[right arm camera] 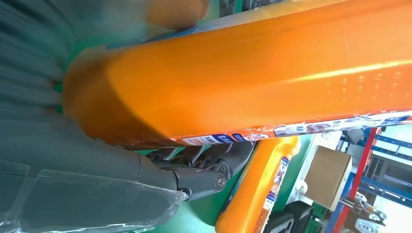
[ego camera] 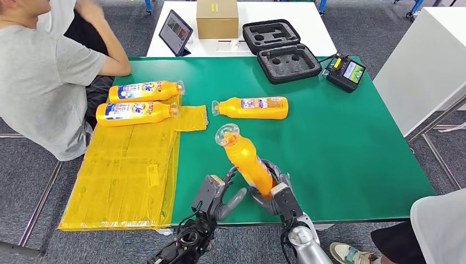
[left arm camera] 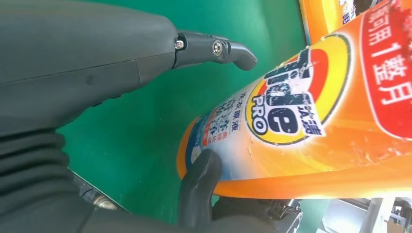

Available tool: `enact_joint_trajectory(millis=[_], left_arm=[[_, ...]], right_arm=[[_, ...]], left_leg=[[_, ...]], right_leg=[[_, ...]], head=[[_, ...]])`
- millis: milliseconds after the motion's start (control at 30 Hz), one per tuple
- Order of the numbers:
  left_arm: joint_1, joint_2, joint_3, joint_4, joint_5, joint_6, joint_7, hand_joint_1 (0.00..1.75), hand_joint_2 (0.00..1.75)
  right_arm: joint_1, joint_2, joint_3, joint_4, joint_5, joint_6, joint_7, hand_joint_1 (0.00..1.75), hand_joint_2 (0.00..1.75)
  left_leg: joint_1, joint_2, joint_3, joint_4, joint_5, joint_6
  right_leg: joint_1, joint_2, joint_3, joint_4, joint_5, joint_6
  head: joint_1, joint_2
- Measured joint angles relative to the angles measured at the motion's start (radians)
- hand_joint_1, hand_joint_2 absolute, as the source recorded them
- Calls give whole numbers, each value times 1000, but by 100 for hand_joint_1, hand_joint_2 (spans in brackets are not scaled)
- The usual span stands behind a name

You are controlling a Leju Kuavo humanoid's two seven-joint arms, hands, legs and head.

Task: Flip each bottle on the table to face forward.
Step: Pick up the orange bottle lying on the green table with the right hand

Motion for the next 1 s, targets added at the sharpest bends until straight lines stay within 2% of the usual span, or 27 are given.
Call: enact_joint_trajectory(millis=[467, 600, 633, 733, 800, 867, 1000], left_arm=[[0, 0, -1, 1, 0, 0, 0, 0, 0], [1, 0, 0, 0, -14, 16, -11, 0, 175], [8, 0, 5, -11, -43, 51, -31, 0, 175], [31, -8, 37, -94, -165, 248, -107, 0, 175], [29, -16, 53, -141, -199, 337, -122, 0, 175], [30, -18, 63, -174, -209, 374, -123, 0, 175], [33, -19, 73, -211, -214, 383, -125, 0, 175]], right_arm=[[0, -4, 3, 4, 0, 0, 0, 175, 175], [0, -4, 4, 4, 6, 0, 0, 175, 175], [0, -3, 7, 5, 18, 0, 0, 175, 175], [-2, 10, 26, 12, 70, -13, 0, 175, 175], [-8, 24, 40, 20, 86, -21, 0, 175, 175], [-14, 36, 52, 27, 91, -23, 0, 175, 175], [-20, 45, 60, 36, 93, -26, 0, 175, 175]], left_leg=[[0, 0, 0, 0, 0, 0], [0, 0, 0, 0, 0, 0], [0, 0, 0, 0, 0, 0], [0, 0, -1, 0, 0, 0], [0, -1, -1, 0, 0, 0], [0, -1, -1, 0, 0, 0], [0, -1, -1, 0, 1, 0]], right_leg=[[0, 0, 0, 0, 0, 0], [0, 0, 0, 0, 0, 0], [0, 0, 0, 0, 0, 0], [0, 0, -1, 0, 0, 0], [0, -1, -1, 0, 0, 0], [0, -1, -1, 1, 0, 0], [0, -2, -1, 1, 0, 0]], head=[[0, 0], [0, 0], [0, 0], [0, 0], [0, 0], [0, 0], [0, 0]])
